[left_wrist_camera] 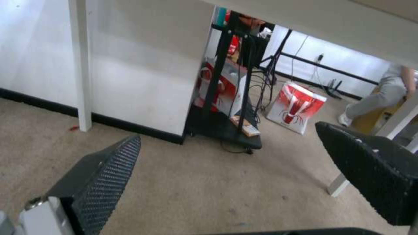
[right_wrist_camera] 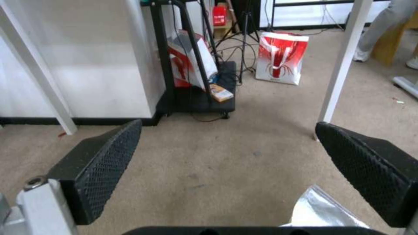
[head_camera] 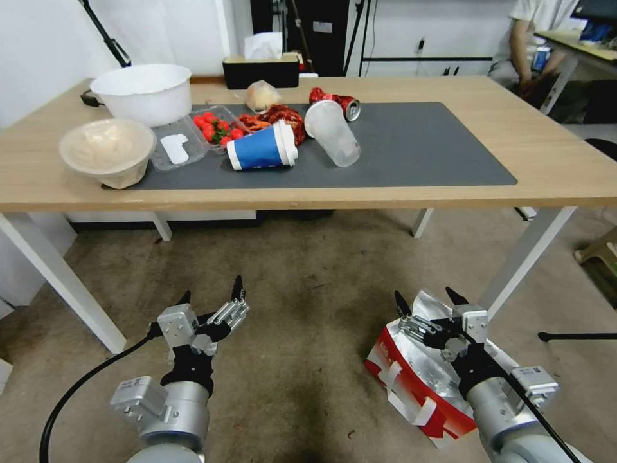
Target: Pick up the food delivery bag from the floor and place it on the table.
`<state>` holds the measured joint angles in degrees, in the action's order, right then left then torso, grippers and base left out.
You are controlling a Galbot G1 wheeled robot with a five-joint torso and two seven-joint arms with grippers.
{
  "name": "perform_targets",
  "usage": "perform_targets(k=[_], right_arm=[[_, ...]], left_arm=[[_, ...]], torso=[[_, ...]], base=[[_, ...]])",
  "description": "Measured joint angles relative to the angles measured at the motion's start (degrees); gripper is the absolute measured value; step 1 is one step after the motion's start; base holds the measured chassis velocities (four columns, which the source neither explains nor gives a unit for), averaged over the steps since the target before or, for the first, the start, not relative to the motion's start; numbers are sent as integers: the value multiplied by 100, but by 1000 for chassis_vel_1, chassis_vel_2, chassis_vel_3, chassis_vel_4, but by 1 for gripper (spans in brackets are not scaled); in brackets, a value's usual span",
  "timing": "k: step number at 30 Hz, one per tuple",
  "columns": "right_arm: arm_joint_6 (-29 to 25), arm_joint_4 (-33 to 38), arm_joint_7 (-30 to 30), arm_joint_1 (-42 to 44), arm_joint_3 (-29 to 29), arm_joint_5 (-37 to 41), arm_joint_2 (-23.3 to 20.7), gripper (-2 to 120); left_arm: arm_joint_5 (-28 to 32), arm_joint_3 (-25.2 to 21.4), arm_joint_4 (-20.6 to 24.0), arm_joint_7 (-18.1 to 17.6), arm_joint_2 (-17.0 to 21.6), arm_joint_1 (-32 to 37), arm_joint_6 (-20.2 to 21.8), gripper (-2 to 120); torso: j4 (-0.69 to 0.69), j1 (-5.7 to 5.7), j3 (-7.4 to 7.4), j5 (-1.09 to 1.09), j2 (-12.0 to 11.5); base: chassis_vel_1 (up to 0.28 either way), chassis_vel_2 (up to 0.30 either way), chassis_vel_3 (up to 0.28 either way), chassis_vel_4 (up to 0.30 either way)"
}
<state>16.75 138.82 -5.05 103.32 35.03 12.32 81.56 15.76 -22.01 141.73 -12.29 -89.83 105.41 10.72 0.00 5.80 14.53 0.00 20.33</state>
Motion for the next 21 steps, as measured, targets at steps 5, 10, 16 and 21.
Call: perform_targets(k=[5, 10, 16, 21], right_arm=[[3, -7, -4, -1, -2, -5, 11, 100], [4, -11, -5, 4, -2, -12, 11, 100], [10, -9, -15, 9, 9, -13, 20, 100], [15, -3, -17, 2, 29, 5, -6, 100]], left_arm=[[0, -14, -21, 12, 25, -5, -7, 100], [-9, -22, -31, 41, 24, -12, -11, 100], [-56, -12, -59, 73, 25, -16, -35, 100], [-55, -17, -63, 79, 27, -20, -37, 100]], torso=[[0, -38, -85, 0, -122], [0, -73, -153, 0, -225], [0, -115, -253, 0, -368], [0, -148, -336, 0, -485]], base=[[0, 0, 0, 0], [0, 0, 0, 0], [0, 0, 0, 0], [0, 0, 0, 0]])
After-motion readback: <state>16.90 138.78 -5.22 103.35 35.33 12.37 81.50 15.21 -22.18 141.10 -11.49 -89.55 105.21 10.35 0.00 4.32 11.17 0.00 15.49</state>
